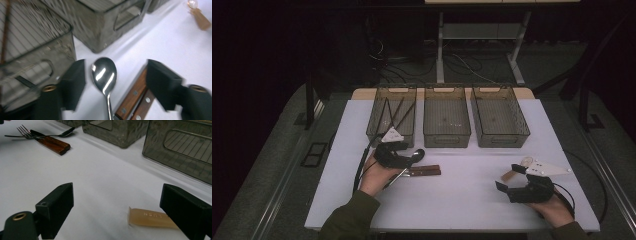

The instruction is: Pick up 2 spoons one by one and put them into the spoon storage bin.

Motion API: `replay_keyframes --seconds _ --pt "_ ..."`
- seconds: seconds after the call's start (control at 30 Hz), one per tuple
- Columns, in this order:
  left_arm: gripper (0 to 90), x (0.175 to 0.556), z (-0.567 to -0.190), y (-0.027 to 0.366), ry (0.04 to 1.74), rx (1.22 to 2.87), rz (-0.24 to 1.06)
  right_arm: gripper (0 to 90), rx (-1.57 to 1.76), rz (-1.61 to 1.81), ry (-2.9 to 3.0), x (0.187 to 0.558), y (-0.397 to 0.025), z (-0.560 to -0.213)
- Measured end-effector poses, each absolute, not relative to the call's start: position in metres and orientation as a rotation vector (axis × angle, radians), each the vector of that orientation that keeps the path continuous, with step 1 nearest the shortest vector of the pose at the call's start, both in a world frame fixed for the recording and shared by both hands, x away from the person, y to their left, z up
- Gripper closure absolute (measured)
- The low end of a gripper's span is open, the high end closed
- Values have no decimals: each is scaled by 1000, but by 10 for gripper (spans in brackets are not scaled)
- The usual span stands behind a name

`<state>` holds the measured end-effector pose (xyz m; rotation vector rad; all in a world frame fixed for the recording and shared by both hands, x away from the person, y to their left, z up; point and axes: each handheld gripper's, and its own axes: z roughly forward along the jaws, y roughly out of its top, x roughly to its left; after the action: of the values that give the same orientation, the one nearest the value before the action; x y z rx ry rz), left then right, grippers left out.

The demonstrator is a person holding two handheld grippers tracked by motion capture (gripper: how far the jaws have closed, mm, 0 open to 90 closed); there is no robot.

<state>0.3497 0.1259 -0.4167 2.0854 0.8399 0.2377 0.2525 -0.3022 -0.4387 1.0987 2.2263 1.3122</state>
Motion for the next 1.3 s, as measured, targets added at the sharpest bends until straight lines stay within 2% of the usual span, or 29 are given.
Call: replay_keyframes --seconds 0.47,1.3 --pt "502 369 -434 119 899 2140 238 111 1092 1307 2240 254 -299 -440" --pt "544 376 -447 106 884 2236 257 111 1093 1303 2239 253 -300 -440"
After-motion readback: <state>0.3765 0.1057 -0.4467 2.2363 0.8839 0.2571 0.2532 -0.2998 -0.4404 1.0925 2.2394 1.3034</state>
